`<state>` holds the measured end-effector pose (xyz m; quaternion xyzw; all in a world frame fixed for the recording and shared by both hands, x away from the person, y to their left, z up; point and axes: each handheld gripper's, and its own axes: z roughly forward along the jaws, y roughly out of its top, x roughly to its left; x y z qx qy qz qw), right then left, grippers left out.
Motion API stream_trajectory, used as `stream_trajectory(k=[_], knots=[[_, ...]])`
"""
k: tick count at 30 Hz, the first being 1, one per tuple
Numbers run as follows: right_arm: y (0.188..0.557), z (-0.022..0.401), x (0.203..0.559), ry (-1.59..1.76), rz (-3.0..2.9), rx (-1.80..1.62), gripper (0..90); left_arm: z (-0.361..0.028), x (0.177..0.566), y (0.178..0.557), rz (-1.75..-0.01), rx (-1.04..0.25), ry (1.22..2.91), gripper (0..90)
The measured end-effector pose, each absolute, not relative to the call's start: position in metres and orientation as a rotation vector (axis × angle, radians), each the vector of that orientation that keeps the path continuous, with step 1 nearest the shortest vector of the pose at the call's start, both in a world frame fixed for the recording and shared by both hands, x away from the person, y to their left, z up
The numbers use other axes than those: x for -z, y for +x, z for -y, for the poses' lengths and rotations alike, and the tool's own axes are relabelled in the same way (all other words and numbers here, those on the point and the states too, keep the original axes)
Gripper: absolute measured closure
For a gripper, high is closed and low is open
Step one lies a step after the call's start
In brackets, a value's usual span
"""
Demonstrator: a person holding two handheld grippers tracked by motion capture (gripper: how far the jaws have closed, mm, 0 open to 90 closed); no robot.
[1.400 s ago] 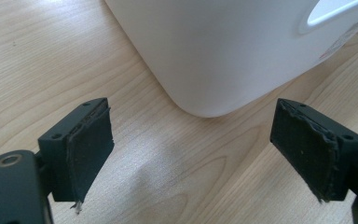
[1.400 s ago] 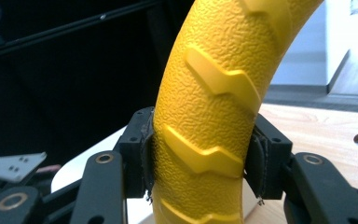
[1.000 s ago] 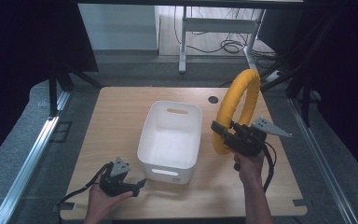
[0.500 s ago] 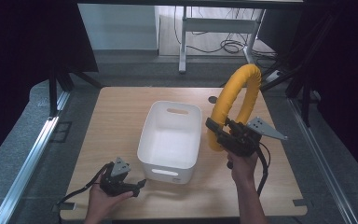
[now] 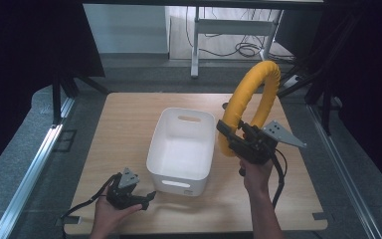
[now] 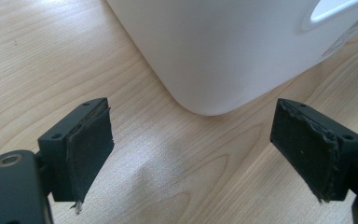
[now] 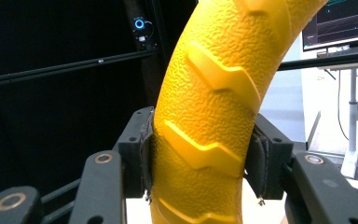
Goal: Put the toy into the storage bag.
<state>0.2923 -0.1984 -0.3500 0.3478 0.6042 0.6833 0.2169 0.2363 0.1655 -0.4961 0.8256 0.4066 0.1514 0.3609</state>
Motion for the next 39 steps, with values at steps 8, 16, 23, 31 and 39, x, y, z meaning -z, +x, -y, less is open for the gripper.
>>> stream_trajectory(k=[8,16,23,31,39], knots=[[0.293,0.189,0.338,0.935,-1.667,-1.890,49.7,-0.167,0.495,0.236,-1.046,-0.393,2.123,13.2],[0.292,0.179,0.328,0.902,-1.656,-1.905,49.7,-0.166,0.496,0.237,-1.043,-0.391,2.136,13.2],[0.291,0.167,0.320,0.871,-1.647,-1.924,49.6,-0.167,0.496,0.237,-1.043,-0.396,2.138,13.2],[0.289,0.148,0.317,0.834,-1.656,-1.940,49.5,-0.166,0.497,0.237,-1.041,-0.395,2.143,13.1],[0.290,0.131,0.315,0.804,-1.672,-1.967,49.5,-0.167,0.496,0.236,-1.043,-0.399,2.139,13.1]])
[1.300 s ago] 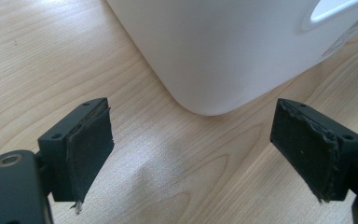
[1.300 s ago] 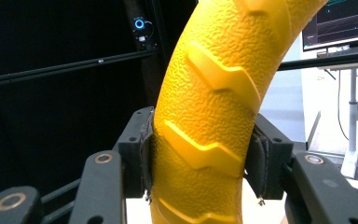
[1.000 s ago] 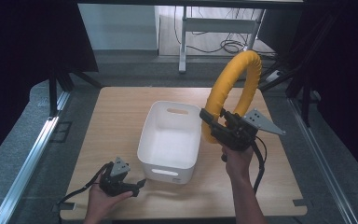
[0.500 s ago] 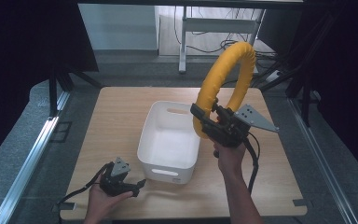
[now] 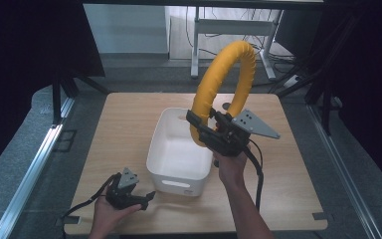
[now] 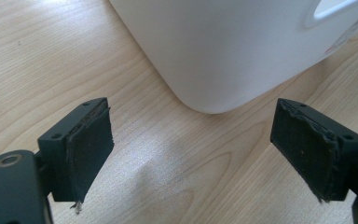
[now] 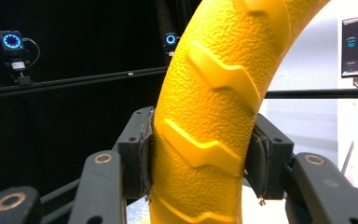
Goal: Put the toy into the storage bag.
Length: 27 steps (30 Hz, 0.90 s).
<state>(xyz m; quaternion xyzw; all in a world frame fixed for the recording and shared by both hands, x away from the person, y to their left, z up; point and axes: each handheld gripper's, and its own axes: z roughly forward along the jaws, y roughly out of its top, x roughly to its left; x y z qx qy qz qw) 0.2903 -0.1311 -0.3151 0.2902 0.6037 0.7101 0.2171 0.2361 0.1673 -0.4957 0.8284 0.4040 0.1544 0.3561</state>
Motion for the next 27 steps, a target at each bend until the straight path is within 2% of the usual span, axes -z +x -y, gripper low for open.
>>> stream_trajectory(k=[27], knots=[[0.291,0.097,0.326,0.816,-1.679,-2.015,49.3,-0.167,0.497,0.237,-1.040,-0.399,2.149,13.1]])
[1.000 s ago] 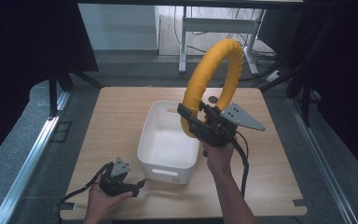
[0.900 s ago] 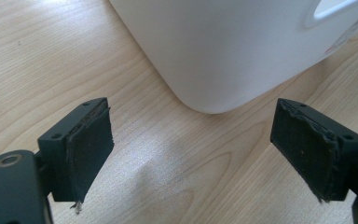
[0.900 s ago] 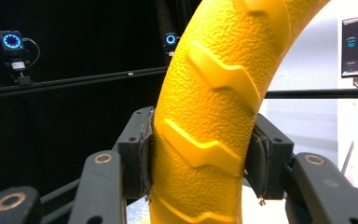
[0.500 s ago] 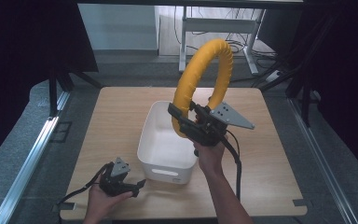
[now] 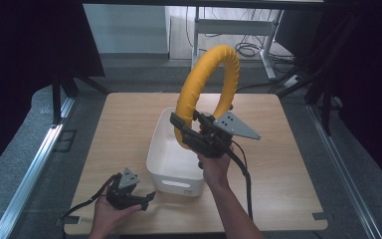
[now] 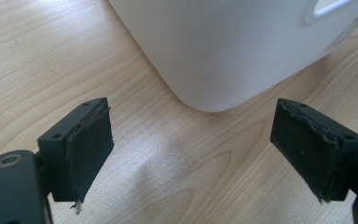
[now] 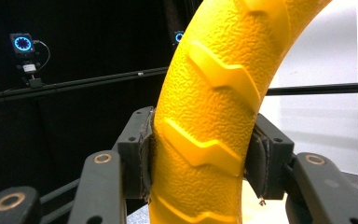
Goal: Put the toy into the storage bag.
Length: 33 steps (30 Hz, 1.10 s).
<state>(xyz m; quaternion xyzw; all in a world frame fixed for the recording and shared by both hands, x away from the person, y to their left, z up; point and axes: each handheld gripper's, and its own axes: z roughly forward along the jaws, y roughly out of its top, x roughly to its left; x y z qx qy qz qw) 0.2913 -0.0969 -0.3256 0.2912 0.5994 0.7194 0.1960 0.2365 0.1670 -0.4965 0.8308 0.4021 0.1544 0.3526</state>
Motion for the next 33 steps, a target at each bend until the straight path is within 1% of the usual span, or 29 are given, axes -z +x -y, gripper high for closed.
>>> stream_trajectory(k=[18,33], knots=[[0.278,0.069,0.347,0.837,-1.702,-2.058,49.2,-0.167,0.497,0.236,-1.039,-0.393,2.155,13.0],[0.277,0.058,0.364,0.872,-1.735,-2.062,49.0,-0.167,0.498,0.237,-1.032,-0.393,2.169,13.0]])
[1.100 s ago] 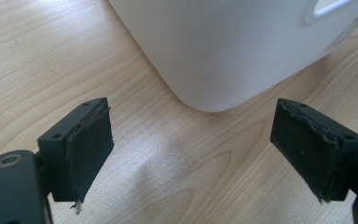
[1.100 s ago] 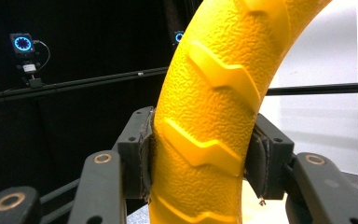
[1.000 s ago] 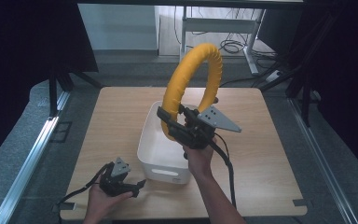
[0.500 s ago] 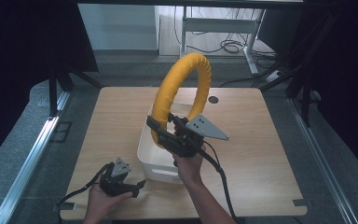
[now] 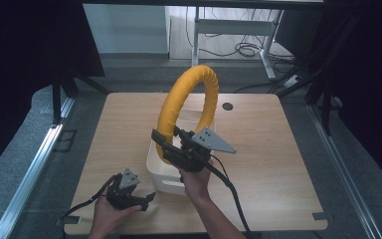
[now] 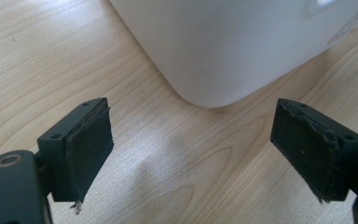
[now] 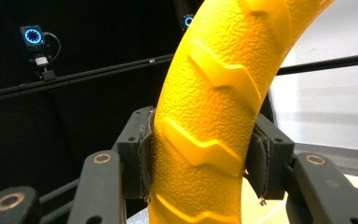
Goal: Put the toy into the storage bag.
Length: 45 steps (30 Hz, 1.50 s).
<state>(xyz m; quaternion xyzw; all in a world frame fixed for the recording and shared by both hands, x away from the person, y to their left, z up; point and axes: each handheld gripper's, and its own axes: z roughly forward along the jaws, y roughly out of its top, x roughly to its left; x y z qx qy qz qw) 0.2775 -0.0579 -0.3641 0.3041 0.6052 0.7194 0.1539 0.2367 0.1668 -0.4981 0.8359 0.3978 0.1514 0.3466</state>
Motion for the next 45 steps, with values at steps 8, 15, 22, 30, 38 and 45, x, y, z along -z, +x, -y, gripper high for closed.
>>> stream_trajectory(k=[8,15,22,30,38,45], knots=[[0.279,0.052,0.373,0.895,-1.752,-2.056,49.0,-0.166,0.498,0.237,-1.031,-0.393,2.176,13.0],[0.280,0.049,0.378,0.905,-1.755,-2.048,49.0,-0.166,0.499,0.237,-1.029,-0.390,2.181,13.0],[0.278,0.045,0.384,0.917,-1.769,-2.043,48.9,-0.166,0.499,0.237,-1.029,-0.390,2.185,13.0],[0.276,0.041,0.392,0.917,-1.788,-2.020,48.8,-0.166,0.499,0.237,-1.029,-0.390,2.185,12.9],[0.273,0.039,0.399,0.953,-1.813,-1.997,47.9,-0.166,0.500,0.237,-1.029,-0.390,2.184,12.9],[0.270,0.038,0.404,0.953,-1.837,-1.939,46.6,-0.165,0.500,0.237,-1.030,-0.389,2.184,12.9]])
